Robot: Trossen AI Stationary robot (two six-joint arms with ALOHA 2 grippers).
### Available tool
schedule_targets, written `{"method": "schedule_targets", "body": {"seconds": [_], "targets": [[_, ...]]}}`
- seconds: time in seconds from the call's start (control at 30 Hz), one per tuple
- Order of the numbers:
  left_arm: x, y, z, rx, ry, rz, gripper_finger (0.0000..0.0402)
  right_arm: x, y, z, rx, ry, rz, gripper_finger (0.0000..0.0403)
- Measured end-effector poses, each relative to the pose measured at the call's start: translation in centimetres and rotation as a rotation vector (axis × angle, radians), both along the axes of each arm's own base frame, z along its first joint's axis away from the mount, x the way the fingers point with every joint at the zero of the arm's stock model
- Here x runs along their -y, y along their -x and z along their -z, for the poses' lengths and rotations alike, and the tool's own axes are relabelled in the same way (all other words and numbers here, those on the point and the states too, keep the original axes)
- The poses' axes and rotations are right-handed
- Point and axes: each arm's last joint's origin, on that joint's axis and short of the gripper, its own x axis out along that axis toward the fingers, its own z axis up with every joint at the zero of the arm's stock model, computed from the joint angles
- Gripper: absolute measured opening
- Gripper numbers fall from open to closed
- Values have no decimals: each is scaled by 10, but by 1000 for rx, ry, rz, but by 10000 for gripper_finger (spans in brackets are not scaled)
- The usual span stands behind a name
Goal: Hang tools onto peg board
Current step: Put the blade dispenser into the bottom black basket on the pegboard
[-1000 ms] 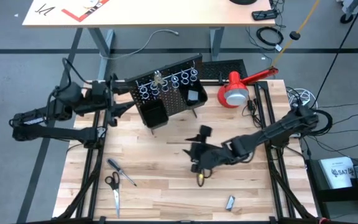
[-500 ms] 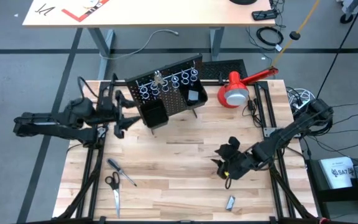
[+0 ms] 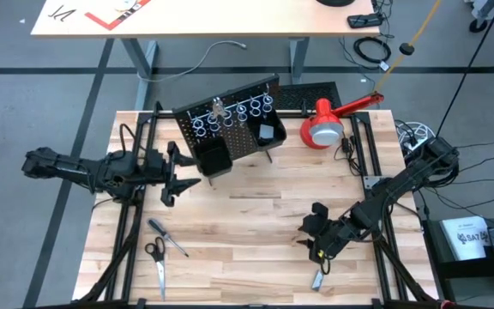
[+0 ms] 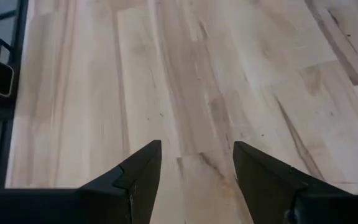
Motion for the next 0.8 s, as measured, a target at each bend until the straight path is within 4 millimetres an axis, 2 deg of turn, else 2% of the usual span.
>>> {"method": "schedule_targets", "body": {"seconds": [0.27,0.43,0.6,0.8], "targets": [[11,-4,4,-24,-23,12,270,-8,-3,20,-87,46,-106,196],[13,-3,3,-14,-22,17,270,-13,-8,13,-100,13,-140,192],[13,-3,1,7,-18,18,270,-16,-13,-3,-97,69,-126,154],[13,-5,1,10,-14,20,270,-16,-12,-3,-106,82,-117,103]]}}
